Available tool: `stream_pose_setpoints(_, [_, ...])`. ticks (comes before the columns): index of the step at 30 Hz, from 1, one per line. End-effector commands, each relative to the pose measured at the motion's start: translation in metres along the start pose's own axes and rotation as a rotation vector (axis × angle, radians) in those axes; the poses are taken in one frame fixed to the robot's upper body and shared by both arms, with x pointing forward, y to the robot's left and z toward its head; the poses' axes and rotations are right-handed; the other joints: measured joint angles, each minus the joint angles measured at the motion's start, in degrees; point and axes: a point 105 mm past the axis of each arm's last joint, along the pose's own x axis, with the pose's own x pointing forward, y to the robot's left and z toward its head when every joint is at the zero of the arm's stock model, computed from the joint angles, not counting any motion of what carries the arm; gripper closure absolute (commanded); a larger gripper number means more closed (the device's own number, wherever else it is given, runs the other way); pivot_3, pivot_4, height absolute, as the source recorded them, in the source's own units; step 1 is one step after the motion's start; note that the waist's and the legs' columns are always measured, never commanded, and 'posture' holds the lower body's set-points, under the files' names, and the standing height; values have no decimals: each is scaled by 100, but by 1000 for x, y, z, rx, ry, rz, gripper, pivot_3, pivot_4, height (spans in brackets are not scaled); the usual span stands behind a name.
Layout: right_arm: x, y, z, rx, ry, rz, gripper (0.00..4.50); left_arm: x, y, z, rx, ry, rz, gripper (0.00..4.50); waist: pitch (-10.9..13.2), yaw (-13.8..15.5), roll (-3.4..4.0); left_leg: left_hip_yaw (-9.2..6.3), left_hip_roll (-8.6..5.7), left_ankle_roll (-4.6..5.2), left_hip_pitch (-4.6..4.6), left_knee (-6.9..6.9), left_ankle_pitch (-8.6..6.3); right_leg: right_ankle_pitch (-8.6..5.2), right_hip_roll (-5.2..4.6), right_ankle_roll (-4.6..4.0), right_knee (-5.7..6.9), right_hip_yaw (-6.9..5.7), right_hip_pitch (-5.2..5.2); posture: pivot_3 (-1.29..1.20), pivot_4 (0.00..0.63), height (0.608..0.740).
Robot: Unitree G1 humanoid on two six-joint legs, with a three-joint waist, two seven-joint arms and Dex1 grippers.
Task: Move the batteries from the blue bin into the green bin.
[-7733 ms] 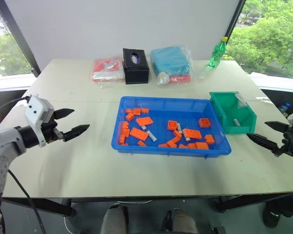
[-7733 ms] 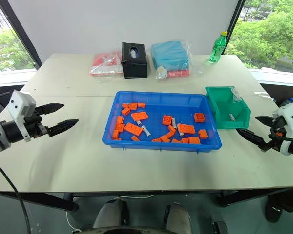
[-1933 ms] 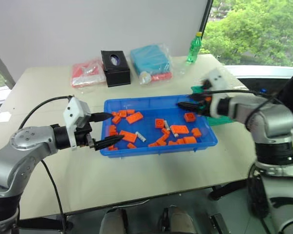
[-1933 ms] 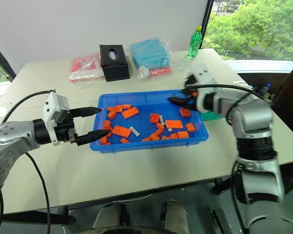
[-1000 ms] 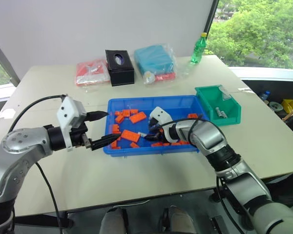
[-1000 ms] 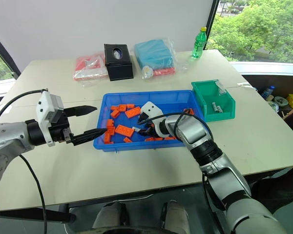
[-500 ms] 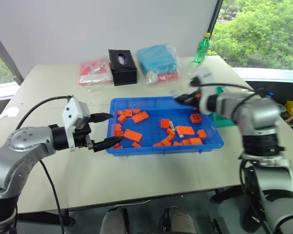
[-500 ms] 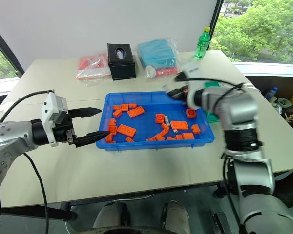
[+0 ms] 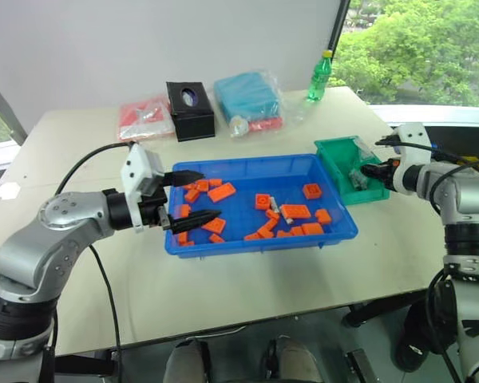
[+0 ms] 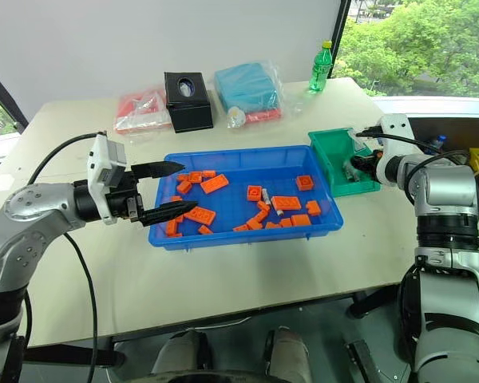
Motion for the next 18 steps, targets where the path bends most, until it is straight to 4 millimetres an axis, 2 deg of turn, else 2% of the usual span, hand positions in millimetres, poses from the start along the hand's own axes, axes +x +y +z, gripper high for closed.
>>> stream_pose_setpoints(1, [-5,16,29,-54,-117,65,973,-1,1,9,41,-25,6,0,-1,-2,0,0,0,0,0,0,0,0,0,0,0,0,-2,0,150,608])
stream_pose_setpoints(5, [-19,80,51,-124,-203,338,973,-2,-1,7,38,-19,11,0,-1,-8,1,-6,2,0,1,0,0,0,2,0,0,1,-12,0,150,608])
stream_pose_setpoints(8, [-24,133,42,-155,-153,508,973,-2,-2,5,37,-14,13,0,-6,-5,-3,-14,4,1,5,1,-1,1,3,0,4,1,-16,0,150,608])
stream_pose_setpoints(10, [-21,155,32,-185,-114,549,973,-1,-3,5,37,-15,14,0,-4,1,-3,-20,5,9,4,0,-6,1,4,0,5,1,-30,0,150,608])
stream_pose_setpoints(13, [-9,165,15,-214,-53,537,973,0,-4,6,37,-18,15,0,3,31,6,-18,4,27,-4,-2,-16,-5,2,-11,5,1,-45,0,150,608])
stream_pose_setpoints(18, [12,165,-3,-270,24,482,973,0,-3,8,40,-21,26,0,6,129,10,12,1,15,-18,-8,-11,-5,3,-19,9,8,-34,0,150,608])
